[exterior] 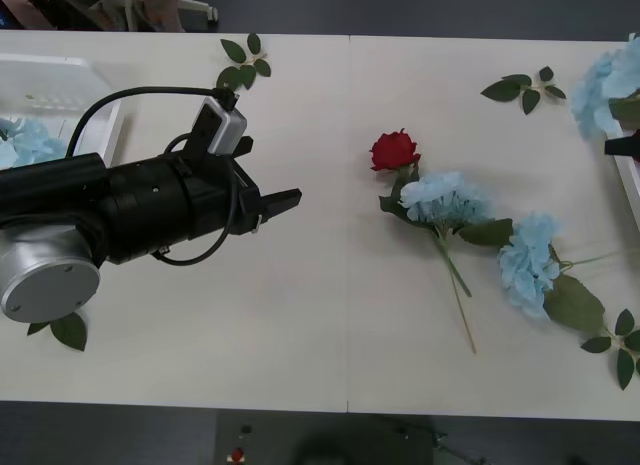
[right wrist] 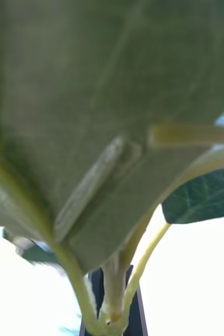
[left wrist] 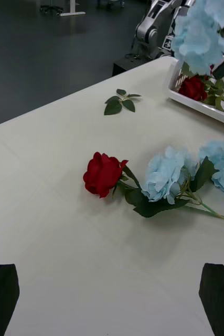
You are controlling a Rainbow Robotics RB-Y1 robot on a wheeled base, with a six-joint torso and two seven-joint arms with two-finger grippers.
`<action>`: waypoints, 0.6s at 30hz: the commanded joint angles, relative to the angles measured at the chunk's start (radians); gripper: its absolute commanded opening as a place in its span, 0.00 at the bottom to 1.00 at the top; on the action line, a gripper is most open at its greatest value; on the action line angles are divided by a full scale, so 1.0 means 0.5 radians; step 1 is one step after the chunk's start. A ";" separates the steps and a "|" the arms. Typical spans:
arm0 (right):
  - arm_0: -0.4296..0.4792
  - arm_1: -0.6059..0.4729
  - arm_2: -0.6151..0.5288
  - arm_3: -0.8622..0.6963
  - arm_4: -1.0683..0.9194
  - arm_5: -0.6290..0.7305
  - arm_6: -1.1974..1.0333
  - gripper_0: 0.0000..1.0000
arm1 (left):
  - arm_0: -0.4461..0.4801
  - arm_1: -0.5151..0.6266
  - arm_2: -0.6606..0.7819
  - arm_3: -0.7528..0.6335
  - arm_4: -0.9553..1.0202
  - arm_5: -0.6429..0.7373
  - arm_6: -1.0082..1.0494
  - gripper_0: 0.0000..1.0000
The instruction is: Put the red flowers into the right box and the blue flowers into the left box
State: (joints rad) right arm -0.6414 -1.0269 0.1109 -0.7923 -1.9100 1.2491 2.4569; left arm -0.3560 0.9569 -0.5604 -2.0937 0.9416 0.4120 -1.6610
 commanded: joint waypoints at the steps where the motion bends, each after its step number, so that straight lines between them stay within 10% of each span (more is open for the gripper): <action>1: -0.036 -0.045 -0.053 -0.164 -0.426 0.030 0.204 0.00 | -0.067 0.034 0.041 -0.046 0.004 -0.008 -0.074 1.00; 7: -0.003 0.047 -0.047 -0.597 -0.736 -0.160 0.081 0.00 | -0.067 0.034 0.041 -0.046 0.004 -0.008 -0.074 1.00; 18: 0.175 0.146 0.435 -1.674 -0.665 -1.335 -0.640 0.00 | 0.077 -0.027 -0.057 0.021 0.004 0.023 -0.074 1.00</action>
State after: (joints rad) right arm -0.5374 -0.9577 0.2457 -1.5666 -2.2362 0.6519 2.1655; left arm -0.3479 0.9549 -0.5676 -2.0900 0.9416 0.4165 -1.6610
